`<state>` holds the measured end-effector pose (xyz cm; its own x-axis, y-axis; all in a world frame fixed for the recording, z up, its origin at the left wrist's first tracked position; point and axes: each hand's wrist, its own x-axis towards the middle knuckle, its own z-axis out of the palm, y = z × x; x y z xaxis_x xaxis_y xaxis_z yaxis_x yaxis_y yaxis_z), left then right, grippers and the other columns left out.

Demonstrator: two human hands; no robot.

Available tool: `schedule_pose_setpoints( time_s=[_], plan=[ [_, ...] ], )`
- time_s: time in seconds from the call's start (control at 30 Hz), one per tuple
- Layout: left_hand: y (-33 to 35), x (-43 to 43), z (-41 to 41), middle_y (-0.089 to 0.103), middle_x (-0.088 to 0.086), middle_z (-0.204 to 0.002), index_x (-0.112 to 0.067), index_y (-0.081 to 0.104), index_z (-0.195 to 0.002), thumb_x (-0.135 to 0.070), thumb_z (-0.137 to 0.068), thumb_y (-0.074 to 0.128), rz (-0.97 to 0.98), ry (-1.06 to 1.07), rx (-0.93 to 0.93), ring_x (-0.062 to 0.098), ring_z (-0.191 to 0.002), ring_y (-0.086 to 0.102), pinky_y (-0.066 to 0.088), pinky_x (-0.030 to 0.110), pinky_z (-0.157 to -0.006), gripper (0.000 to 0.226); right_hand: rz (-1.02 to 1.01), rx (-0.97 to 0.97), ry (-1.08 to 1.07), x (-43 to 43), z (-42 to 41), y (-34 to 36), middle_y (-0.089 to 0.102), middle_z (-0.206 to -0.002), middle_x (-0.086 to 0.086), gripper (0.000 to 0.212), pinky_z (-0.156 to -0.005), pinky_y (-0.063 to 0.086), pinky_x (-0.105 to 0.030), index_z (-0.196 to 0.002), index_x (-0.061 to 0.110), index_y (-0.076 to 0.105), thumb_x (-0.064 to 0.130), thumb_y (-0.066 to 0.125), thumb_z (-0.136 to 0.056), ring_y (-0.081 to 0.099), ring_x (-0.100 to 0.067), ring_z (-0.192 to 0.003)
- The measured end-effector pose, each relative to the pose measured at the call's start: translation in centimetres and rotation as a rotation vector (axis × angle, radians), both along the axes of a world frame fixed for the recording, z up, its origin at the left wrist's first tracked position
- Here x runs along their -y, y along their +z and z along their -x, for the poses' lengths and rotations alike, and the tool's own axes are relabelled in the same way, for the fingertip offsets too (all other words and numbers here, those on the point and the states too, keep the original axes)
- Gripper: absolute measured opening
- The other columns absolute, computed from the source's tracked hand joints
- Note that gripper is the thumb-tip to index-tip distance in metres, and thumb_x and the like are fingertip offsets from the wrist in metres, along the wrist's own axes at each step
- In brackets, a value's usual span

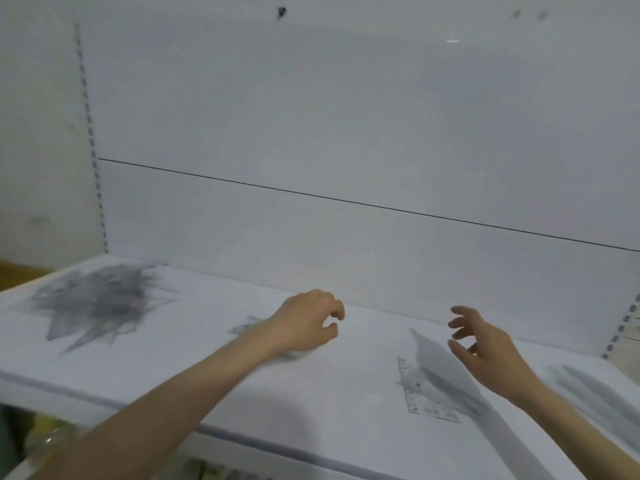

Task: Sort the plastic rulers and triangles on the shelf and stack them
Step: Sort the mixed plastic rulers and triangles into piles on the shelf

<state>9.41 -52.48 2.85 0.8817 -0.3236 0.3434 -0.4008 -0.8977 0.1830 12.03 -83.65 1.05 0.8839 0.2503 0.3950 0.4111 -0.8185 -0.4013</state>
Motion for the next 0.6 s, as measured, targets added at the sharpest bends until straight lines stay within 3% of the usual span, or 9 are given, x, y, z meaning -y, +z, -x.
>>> schedule_pose_setpoints(
  time_s=[0.23,0.43,0.53,0.6],
  plan=[
    [0.8,-23.8,5.4,0.060,-0.007,-0.111,-0.023,0.062,-0.109,-0.026,-0.090,0.053,0.028,0.275,-0.013,0.012,-0.106,0.051,0.042,0.032,-0.092,0.021,0.021,0.007,0.306,-23.2,-2.1,-0.3,0.062,-0.103,0.007,0.033,-0.071,0.047,-0.011,-0.123,0.017,0.053,0.013,0.059,-0.091,0.059,-0.002,-0.094],
    [1.5,-41.1,9.9,0.065,0.001,-0.114,-0.015,0.066,-0.112,-0.012,-0.089,0.058,0.085,0.474,-0.003,0.008,-0.094,0.053,0.040,0.019,-0.082,0.025,0.006,-0.037,0.461,-41.3,-0.6,-2.2,0.066,-0.114,0.007,0.024,-0.087,0.049,-0.028,-0.115,0.017,0.065,0.023,0.057,-0.094,0.060,-0.005,-0.099],
    [-0.5,-45.5,10.7,0.056,-0.006,-0.129,-0.026,0.059,-0.121,-0.009,-0.087,0.056,0.064,0.442,-0.128,0.008,-0.112,0.049,0.037,0.020,-0.094,0.038,0.047,-0.074,0.430,-47.6,0.9,-2.9,0.062,-0.123,0.003,0.037,-0.093,0.045,-0.031,-0.121,0.019,0.063,0.042,0.053,-0.094,0.054,-0.015,-0.114],
    [-2.2,-46.8,10.6,0.044,-0.010,-0.141,-0.030,0.050,-0.131,-0.012,-0.086,0.057,0.067,0.374,-0.211,0.007,-0.129,0.037,0.025,0.017,-0.104,0.049,0.103,-0.091,0.385,-50.5,1.8,-3.2,0.058,-0.130,0.002,0.052,-0.099,0.041,-0.034,-0.128,0.019,0.057,0.055,0.051,-0.091,0.047,-0.019,-0.123]
  ],
)
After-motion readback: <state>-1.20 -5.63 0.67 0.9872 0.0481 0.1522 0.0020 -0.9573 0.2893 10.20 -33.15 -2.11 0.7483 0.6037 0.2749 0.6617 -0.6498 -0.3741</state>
